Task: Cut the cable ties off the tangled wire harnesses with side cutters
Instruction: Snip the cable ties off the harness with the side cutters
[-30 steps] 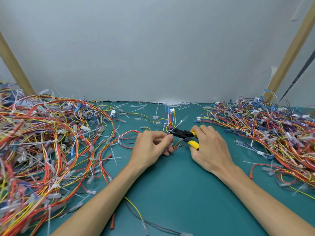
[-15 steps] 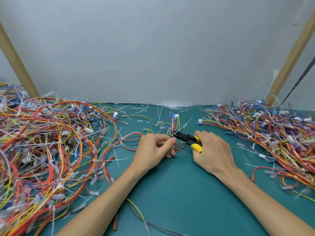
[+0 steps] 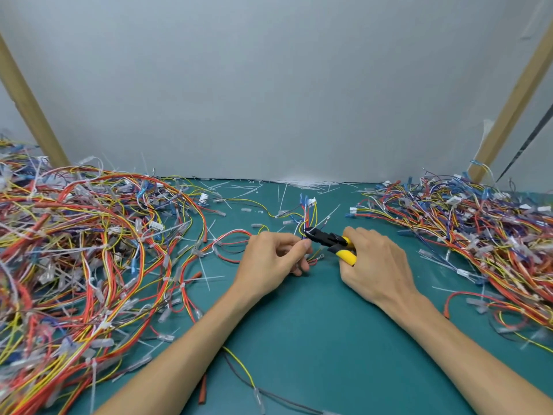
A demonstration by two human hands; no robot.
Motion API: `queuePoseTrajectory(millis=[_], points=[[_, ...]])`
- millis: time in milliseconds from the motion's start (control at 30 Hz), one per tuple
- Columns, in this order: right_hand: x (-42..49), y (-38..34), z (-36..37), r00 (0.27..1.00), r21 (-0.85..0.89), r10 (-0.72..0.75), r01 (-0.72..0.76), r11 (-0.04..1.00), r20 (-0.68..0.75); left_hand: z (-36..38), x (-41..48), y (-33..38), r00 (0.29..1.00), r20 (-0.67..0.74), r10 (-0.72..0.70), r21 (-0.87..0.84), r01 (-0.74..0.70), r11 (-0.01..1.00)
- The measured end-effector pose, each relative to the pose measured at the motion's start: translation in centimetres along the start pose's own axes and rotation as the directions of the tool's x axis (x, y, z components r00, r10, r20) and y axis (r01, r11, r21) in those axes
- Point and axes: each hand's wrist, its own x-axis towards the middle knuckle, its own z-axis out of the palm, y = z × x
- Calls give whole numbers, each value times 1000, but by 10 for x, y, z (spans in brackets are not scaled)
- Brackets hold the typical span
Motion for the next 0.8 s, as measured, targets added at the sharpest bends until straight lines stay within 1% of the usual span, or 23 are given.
queuePoseTrajectory(millis=[133, 333, 500, 600, 800], points=[[-2, 2, 3, 999, -2, -12, 12, 1000, -45, 0, 0, -1, 1000, 1, -1, 1, 1, 1000], [-1, 0, 5, 992, 52, -14, 21, 998, -125, 0, -1, 0, 1000, -1, -3, -1, 3, 1000], [-1, 1, 3, 997, -1, -16, 16, 1000, -76, 0, 0, 0, 1000, 1, -6, -1, 6, 1000], [-1, 0, 1, 999, 5, -1, 1, 1000, -52, 0, -1, 2, 1000, -2, -8, 4, 8, 1000], [-2, 0, 0, 996, 63, 4, 1, 998, -87, -1, -2, 3, 1000, 2, -7, 16, 7, 1000]])
